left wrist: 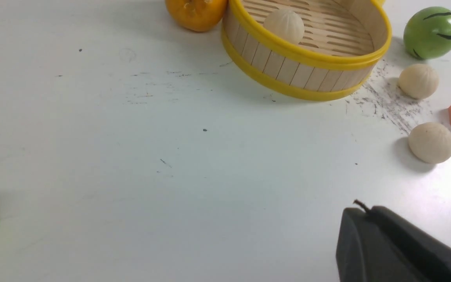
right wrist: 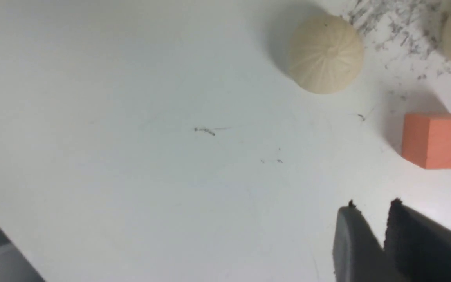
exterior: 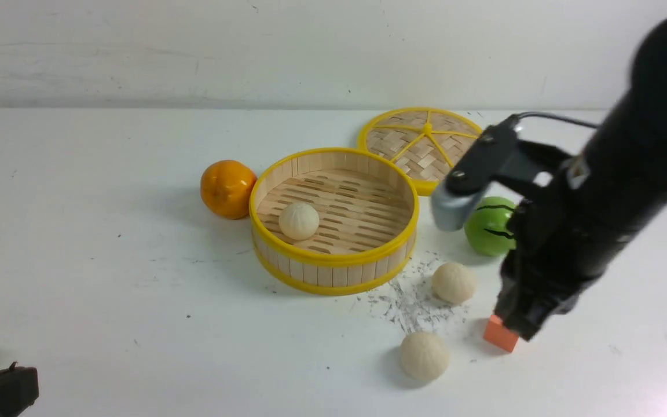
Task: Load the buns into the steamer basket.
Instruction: Use the right arm to grab a steamed stuffed bun, then use the right arm to put the steamed stuffed bun into the steamer
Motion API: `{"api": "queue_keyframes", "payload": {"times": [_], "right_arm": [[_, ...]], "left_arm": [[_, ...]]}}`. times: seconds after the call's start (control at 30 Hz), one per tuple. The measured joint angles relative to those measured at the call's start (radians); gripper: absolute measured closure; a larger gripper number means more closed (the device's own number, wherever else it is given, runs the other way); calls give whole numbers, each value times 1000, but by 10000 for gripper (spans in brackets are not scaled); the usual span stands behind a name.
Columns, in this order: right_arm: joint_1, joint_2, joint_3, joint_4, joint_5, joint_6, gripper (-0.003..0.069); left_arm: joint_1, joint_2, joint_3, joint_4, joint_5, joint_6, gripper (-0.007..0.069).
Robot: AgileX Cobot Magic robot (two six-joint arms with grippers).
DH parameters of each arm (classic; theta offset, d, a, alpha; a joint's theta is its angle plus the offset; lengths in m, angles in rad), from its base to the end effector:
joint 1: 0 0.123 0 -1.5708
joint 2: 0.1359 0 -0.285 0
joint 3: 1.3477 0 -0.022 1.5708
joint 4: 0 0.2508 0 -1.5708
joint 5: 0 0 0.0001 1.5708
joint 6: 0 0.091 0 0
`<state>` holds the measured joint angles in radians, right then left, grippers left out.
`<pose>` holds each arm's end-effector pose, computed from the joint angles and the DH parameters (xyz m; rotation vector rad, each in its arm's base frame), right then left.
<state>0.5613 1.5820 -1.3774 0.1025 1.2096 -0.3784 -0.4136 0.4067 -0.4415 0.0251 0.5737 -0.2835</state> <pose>0.2623 0.1752 0.3095 -1.2825 2.6042 0.1776 0.0774 -0.0326 0.2827 0.1459 2.0418 -0.4121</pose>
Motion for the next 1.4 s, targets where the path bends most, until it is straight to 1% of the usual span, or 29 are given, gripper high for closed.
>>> {"api": "queue_keyframes", "payload": {"times": [0.13,0.17,0.2,0.23,0.27,0.3,0.37,0.43,0.5,0.6,0.63,0.67,0.7,0.73,0.77,0.83,0.9,0.93,0.97,1.0,1.03,1.07,1.1,1.2,1.23,1.3,1.4], "right_arm": [[40,119,-49,-37,-29,81,325],[46,149,-61,-40,-44,98,274],[51,182,-73,-43,-64,115,209],[52,207,-78,-43,-79,122,167],[53,211,-79,-43,-82,124,167],[53,246,-82,-45,-104,132,114],[53,280,-84,-50,-121,136,78],[53,312,-85,-54,-131,136,69],[53,341,-86,-54,-144,137,86],[53,377,-86,-54,-166,137,151],[53,382,-86,-55,-169,137,158],[53,397,-86,-58,-187,142,215],[53,406,-86,-60,-199,147,244],[53,406,-86,-61,-199,148,251],[53,415,-86,-63,-211,158,305],[53,421,-86,-68,-220,159,391],[53,422,-87,-79,-223,161,496],[53,422,-87,-80,-223,161,496],[53,422,-100,-92,-215,161,596],[53,422,-103,-94,-213,161,596],[53,424,-127,-108,-191,162,639],[53,425,-137,-111,-183,162,642],[53,429,-190,-123,-145,162,642],[53,431,-269,-132,-127,162,643],[53,432,-345,-140,-125,162,643],[53,433,-390,-142,-135,162,643],[51,452,-500,-142,-194,162,643]], "left_arm": [[0,0,0,0,1,0,637],[0,0,0,0,1,0,637],[0,0,0,0,1,0,637],[0,0,0,0,1,0,637],[0,0,0,0,1,0,637],[0,0,0,0,1,0,637],[0,0,0,0,1,0,637],[0,0,0,0,1,0,637],[0,0,0,0,2,0,637],[0,0,0,0,2,0,635],[0,0,0,0,2,0,634],[0,0,0,0,2,0,633],[0,0,0,0,2,0,632],[0,0,0,0,2,0,631],[0,0,0,0,2,0,630],[0,0,0,0,2,0,630],[0,0,0,0,2,0,628],[0,0,0,0,2,0,628],[0,0,0,0,2,0,629],[0,0,0,0,2,0,629],[0,0,0,0,2,0,629],[0,0,0,0,2,0,629],[0,0,0,0,2,0,627],[0,0,0,0,2,0,626],[0,0,0,0,2,0,624],[0,0,0,0,2,0,624],[0,0,6,0,0,0,620]]}}
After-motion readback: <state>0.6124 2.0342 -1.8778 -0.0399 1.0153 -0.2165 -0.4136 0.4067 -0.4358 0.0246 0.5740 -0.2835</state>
